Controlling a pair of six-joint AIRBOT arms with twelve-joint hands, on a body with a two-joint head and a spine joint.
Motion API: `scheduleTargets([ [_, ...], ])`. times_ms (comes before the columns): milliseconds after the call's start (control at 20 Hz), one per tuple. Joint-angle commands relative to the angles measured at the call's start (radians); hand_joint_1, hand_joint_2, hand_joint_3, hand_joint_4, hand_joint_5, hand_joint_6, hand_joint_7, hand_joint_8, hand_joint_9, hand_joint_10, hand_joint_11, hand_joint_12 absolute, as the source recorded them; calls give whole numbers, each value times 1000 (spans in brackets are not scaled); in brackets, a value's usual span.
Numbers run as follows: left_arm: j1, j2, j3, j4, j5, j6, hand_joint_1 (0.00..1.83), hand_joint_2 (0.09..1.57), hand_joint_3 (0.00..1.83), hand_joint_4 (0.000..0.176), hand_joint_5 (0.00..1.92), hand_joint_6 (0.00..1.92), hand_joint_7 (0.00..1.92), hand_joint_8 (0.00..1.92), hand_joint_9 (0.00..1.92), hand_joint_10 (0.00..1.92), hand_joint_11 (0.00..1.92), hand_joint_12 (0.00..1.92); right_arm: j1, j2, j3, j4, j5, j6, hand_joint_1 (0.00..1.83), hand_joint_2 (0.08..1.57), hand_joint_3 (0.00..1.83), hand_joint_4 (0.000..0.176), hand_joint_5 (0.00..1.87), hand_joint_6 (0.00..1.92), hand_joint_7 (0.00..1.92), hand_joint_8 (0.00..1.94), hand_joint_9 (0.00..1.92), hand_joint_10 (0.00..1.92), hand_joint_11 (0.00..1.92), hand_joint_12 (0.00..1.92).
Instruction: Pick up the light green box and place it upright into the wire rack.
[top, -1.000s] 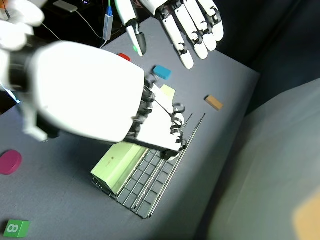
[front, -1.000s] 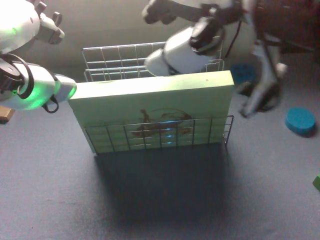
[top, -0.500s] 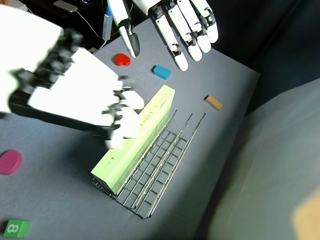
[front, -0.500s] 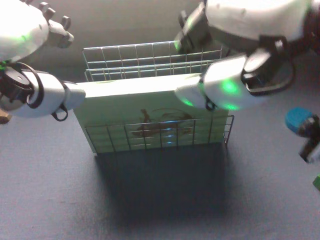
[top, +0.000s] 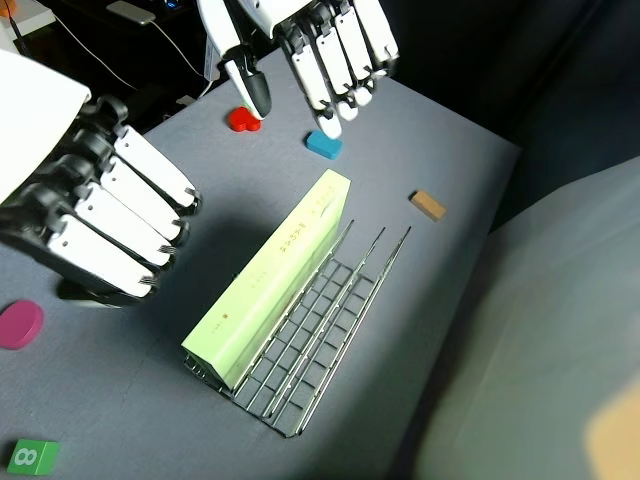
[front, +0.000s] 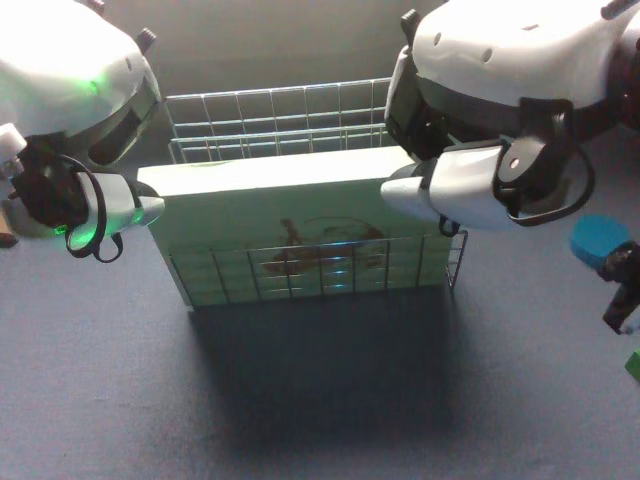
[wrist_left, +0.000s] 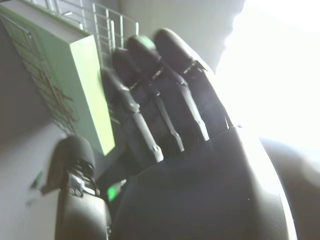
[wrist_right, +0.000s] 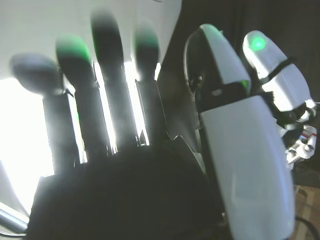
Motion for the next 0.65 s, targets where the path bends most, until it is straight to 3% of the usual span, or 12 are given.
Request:
scheduleTargets([
  [0, -6, -6, -3, 87, -25, 5, 575, 1258, 0, 0, 922, 1910, 939, 1908, 985, 1920, 1034, 1920, 9, 4, -1, -63, -52, 3, 609, 1317, 8, 0, 1048, 1921, 1196, 1941, 1419, 1921, 1653, 1921],
  [50, -6, -6, -3, 87, -25, 5, 575, 1258, 0, 0, 922, 1910, 939, 1908, 985, 1920, 1034, 1920, 6, 7, -1, -65, -63, 8, 609, 1317, 8, 0, 1048, 1921, 1196, 1941, 1419, 1921, 1653, 1921],
  [100, -6, -7, -3, 87, -27, 3, 608, 1293, 1, 0, 1274, 1921, 1327, 1920, 1377, 1921, 1399, 1921, 4, 11, -1, -67, -78, 11, 689, 1406, 8, 0, 1174, 1921, 1427, 1941, 1659, 1921, 1878, 1921],
  [150, -6, -7, -3, 87, -28, 1, 677, 1296, 1, 0, 1323, 1921, 1387, 1921, 1450, 1921, 1475, 1921, 1, 12, -1, -74, -83, 14, 720, 1423, 0, 0, 1204, 1921, 1465, 1941, 1672, 1921, 1895, 1921],
  [200, -6, -9, -3, 87, -28, -1, 746, 1294, 0, 16, 1335, 1921, 1403, 1921, 1475, 1921, 1499, 1921, -2, 13, -1, -89, -84, 21, 748, 1417, 1, 155, 1238, 1921, 1478, 1941, 1665, 1921, 1889, 1921],
  [250, -6, -10, -3, 87, -28, -5, 804, 1288, 0, 22, 1337, 1921, 1407, 1921, 1481, 1921, 1506, 1921, -4, 13, -1, -105, -84, 29, 759, 1416, 0, 172, 1246, 1921, 1478, 1941, 1662, 1921, 1887, 1921],
  [400, -5, -17, -4, 87, -25, -15, 847, 1281, 0, 45, 1333, 1921, 1403, 1921, 1470, 1921, 1506, 1921, -12, 19, -1, -120, -99, 37, 763, 1417, 0, 176, 1248, 1921, 1477, 1941, 1662, 1921, 1887, 1921],
  [600, -4, -24, -2, 87, -15, -20, 852, 1283, 0, 55, 1309, 1921, 1403, 1921, 1456, 1921, 1508, 1921, -27, 21, -1, -163, -106, 57, 801, 1408, 0, 176, 1216, 1921, 1458, 1941, 1660, 1921, 1878, 1921],
])
